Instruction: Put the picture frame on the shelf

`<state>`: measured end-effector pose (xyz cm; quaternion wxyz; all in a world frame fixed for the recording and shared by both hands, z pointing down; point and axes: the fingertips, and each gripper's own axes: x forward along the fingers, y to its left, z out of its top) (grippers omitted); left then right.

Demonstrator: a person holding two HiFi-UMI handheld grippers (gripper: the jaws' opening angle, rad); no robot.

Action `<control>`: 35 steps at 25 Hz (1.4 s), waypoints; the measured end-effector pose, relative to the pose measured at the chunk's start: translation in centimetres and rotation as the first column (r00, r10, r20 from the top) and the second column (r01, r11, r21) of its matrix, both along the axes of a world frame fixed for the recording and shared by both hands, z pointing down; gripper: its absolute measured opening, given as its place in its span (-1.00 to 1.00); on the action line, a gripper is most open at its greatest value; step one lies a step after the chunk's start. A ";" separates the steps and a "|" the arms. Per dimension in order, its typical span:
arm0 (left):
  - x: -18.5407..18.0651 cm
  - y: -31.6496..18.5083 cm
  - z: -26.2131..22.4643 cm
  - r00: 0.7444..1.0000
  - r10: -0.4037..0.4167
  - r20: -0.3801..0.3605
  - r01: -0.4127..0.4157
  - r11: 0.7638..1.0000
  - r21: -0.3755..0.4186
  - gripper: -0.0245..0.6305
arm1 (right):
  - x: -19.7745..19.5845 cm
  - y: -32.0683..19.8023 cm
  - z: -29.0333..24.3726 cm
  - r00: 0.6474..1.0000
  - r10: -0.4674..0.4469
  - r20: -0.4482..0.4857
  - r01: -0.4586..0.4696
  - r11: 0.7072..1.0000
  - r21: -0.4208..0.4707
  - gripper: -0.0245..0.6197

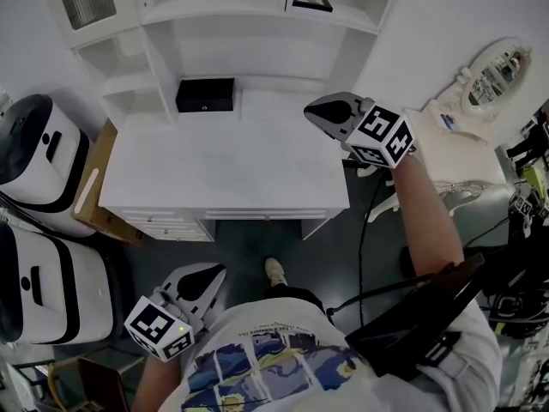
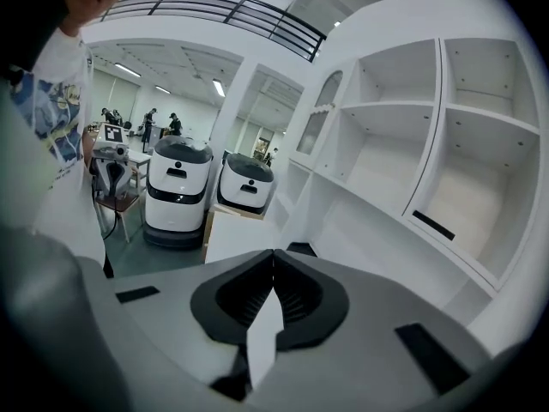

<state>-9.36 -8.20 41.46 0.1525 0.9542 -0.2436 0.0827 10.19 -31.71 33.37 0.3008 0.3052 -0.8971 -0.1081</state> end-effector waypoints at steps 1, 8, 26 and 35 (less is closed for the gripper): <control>-0.1 0.3 0.1 1.000 0.004 0.001 -0.004 1.000 0.000 -0.89 | -0.2 0.8 0.5 1.000 0.007 0.009 -0.007 1.000 0.001 -0.84; -0.9 2.7 1.1 1.000 0.022 0.004 -0.022 1.000 -0.010 -0.89 | -2.3 6.9 4.2 0.986 0.090 0.140 -0.087 0.996 -0.024 -0.85; -1.1 5.1 1.8 0.999 0.050 -0.001 -0.050 0.999 -0.013 -0.89 | -7.3 19.9 11.3 0.916 0.227 0.332 -0.166 0.965 -0.203 -0.85; -1.6 6.5 2.1 0.999 0.039 -0.003 -0.039 0.999 -0.015 -0.89 | -9.6 23.9 13.0 0.914 0.204 0.351 -0.125 0.964 -0.236 -0.85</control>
